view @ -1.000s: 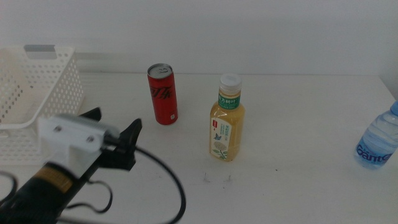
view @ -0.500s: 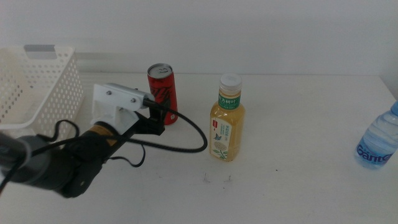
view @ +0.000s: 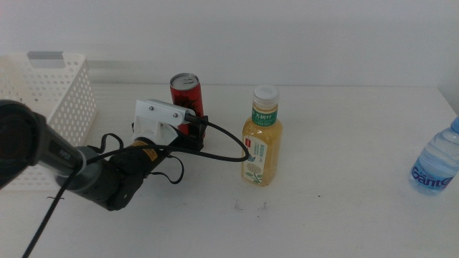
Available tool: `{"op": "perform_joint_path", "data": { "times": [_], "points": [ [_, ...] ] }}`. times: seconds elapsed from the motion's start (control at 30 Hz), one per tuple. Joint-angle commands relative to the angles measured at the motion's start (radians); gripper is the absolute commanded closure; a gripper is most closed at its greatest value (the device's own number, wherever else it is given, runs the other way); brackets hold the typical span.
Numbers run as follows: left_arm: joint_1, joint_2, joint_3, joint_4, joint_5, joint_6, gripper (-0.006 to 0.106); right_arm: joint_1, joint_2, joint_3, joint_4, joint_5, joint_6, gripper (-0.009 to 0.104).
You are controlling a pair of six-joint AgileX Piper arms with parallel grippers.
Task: Use arms to grab the bottles and put them into the dustbin to the left of the table.
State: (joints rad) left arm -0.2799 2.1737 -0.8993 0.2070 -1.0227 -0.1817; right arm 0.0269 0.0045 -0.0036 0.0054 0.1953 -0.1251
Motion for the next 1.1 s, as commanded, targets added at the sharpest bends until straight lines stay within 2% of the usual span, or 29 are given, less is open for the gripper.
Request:
{"op": "perform_joint_path", "data": {
  "times": [0.0, 0.23, 0.33, 0.4, 0.57, 0.7, 1.07],
  "points": [
    [0.001, 0.022, -0.032, 0.001, -0.006, -0.011, 0.007, -0.006, -0.005, 0.004, -0.005, -0.009, -0.003, 0.008],
    [-0.001, 0.09, -0.131, 0.001, -0.006, -0.011, 0.007, -0.006, -0.005, 0.004, -0.005, -0.009, -0.003, 0.008],
    [-0.001, 0.104, -0.15, 0.006, -0.005, -0.011, 0.013, -0.006, -0.005, 0.004, -0.005, -0.009, -0.003, 0.008],
    [-0.001, 0.104, -0.148, 0.026, -0.005, -0.026, 0.023, -0.006, -0.005, 0.004, -0.005, -0.009, -0.003, 0.008],
    [0.003, -0.014, -0.064, 0.062, -0.03, -0.092, 0.073, -0.006, -0.005, 0.004, -0.005, -0.009, -0.003, 0.008],
    [0.001, -0.188, 0.049, 0.062, 0.098, -0.092, 0.101, -0.006, -0.005, 0.004, -0.005, -0.009, -0.003, 0.008],
    [0.0, -0.694, 0.14, 0.099, 0.648, -0.126, 0.102, -0.006, -0.005, 0.004, -0.005, -0.009, -0.003, 0.008]
  ]
}}
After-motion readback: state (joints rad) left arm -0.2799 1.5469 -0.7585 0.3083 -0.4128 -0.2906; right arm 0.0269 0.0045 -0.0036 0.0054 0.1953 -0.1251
